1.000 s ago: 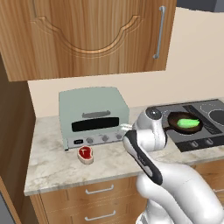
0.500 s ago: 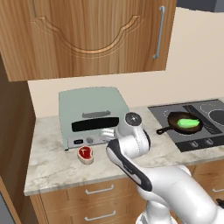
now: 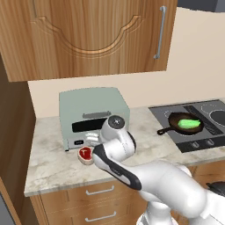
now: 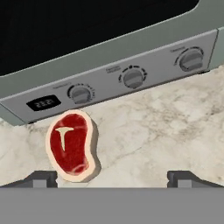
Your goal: Place both pans onto different burners. Then place the corn and the steak on different pans.
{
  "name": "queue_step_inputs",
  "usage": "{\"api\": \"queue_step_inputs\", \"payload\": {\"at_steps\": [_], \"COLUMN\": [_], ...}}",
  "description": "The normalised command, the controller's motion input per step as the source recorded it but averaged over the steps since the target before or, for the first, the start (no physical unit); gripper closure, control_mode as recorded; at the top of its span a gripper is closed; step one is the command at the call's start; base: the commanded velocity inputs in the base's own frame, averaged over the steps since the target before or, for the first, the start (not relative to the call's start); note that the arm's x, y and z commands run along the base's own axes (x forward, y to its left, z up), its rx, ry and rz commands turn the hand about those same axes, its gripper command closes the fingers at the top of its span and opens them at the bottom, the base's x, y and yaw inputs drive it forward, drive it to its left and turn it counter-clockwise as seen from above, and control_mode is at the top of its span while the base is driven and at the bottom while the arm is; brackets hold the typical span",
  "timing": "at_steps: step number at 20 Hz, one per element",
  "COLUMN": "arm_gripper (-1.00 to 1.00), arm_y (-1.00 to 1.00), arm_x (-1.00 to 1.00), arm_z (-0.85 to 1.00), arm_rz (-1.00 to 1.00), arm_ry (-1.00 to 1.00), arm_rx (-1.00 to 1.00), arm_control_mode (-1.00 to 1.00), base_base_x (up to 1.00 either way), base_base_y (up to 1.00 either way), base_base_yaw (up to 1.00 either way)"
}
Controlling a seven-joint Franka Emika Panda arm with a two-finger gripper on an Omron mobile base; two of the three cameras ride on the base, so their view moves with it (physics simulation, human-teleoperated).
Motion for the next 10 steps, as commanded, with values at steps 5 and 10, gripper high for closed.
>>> {"api": "queue_step_inputs", "payload": {"at_steps": [5, 10], "arm_gripper": [-1.0, -1.0], "arm_y": [0.54, 0.44], "arm_x": [0.0, 0.0], "arm_z": [0.02, 0.0], "arm_rz": [0.06, 0.07], "arm_ry": [0.07, 0.05], "arm_rx": [0.0, 0.0], "arm_control_mode": [-1.0, -1.0], "base_base_x": [0.0, 0.0], "base_base_y": [0.0, 0.0], "base_base_yaw": [0.0, 0.0]}}
